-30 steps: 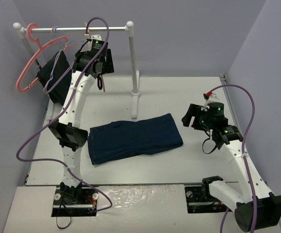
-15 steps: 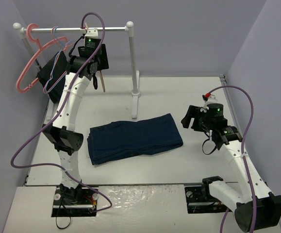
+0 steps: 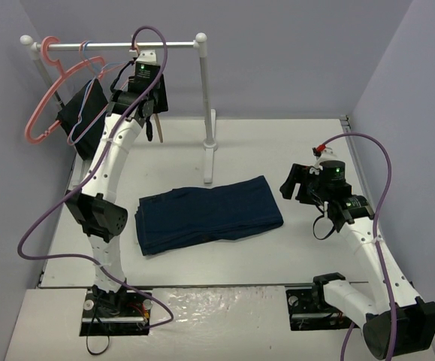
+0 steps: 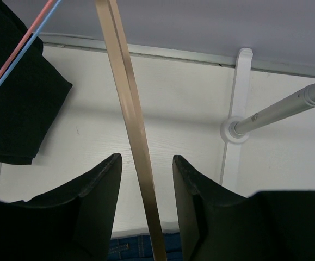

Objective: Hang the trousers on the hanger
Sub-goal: Pick up the hanger from the clothesline.

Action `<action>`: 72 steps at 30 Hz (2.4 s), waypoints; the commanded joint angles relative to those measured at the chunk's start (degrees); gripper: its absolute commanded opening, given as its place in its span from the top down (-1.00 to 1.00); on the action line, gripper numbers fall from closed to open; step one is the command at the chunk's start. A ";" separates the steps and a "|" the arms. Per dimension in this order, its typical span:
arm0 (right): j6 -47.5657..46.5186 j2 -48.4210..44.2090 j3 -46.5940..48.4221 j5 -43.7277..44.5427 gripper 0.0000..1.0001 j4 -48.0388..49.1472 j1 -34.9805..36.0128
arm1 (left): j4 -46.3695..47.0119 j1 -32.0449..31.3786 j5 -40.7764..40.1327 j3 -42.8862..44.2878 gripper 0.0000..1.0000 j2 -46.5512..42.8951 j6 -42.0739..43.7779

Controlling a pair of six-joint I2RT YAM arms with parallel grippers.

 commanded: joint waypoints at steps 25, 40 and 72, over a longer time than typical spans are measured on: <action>1.59 -0.36 -1.22 -2.71 -0.46 2.40 0.30 | 7.13 -0.70 -0.85 -1.79 0.41 -5.98 3.50; 2.00 -0.40 -1.88 -2.80 -0.45 2.83 0.30 | 8.16 -0.79 -0.52 -1.45 1.00 -5.66 5.85; 1.56 -1.28 -4.20 -3.25 -0.45 3.90 0.30 | 23.56 -0.52 13.02 -16.76 1.00 -20.04 7.47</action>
